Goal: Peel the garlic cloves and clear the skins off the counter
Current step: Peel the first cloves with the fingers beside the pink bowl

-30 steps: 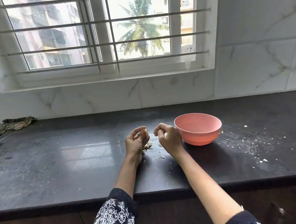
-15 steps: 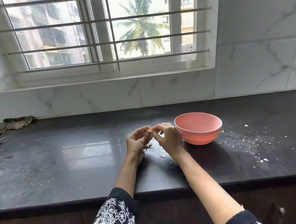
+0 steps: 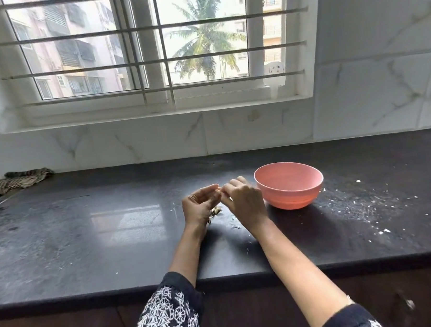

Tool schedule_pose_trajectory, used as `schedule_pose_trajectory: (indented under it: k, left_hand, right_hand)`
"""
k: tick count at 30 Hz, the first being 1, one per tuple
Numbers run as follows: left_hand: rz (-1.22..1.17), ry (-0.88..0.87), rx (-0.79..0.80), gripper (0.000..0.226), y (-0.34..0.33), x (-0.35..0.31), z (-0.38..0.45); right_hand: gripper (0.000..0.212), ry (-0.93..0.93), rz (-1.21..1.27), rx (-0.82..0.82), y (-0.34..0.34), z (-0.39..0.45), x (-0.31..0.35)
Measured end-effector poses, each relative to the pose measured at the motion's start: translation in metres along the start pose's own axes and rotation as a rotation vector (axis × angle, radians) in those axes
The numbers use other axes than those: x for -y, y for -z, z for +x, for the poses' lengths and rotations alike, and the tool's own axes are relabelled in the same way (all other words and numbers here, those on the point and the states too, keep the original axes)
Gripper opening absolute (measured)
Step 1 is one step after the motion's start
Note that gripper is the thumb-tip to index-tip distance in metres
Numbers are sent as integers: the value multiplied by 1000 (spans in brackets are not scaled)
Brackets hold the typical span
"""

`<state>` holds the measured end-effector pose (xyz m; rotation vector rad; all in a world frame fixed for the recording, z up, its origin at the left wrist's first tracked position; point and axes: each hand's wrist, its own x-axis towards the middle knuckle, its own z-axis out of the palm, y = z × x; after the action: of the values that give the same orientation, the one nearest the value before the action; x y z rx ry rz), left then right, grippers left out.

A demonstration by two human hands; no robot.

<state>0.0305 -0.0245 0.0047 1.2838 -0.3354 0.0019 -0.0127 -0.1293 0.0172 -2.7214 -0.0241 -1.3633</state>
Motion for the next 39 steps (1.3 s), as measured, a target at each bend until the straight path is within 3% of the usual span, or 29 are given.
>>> schedule_pose_trajectory:
  k: [4, 9, 13, 18, 31, 39]
  left_hand:
    - [2, -12, 12, 19, 0, 1, -1]
    - [-61, -10, 59, 16, 1, -1, -2]
    - [-91, -39, 57, 15, 0, -2, -3]
    - [-86, -38, 66, 16, 1, -4, -4]
    - [-137, -24, 74, 16, -2, -8, -8]
    - [-116, -5, 51, 13, -2, -7, -6]
  right_hand:
    - [24, -36, 37, 18, -2, -2, -2]
    - [16, -215, 319, 52, -1, -3, -6]
    - [15, -162, 487, 20, -2, -3, -4]
    - [10, -142, 485, 131, -6, -3, -6]
    - [2, -138, 503, 124, -5, -2, -8]
    - [13, -174, 493, 165, -8, -3, -9]
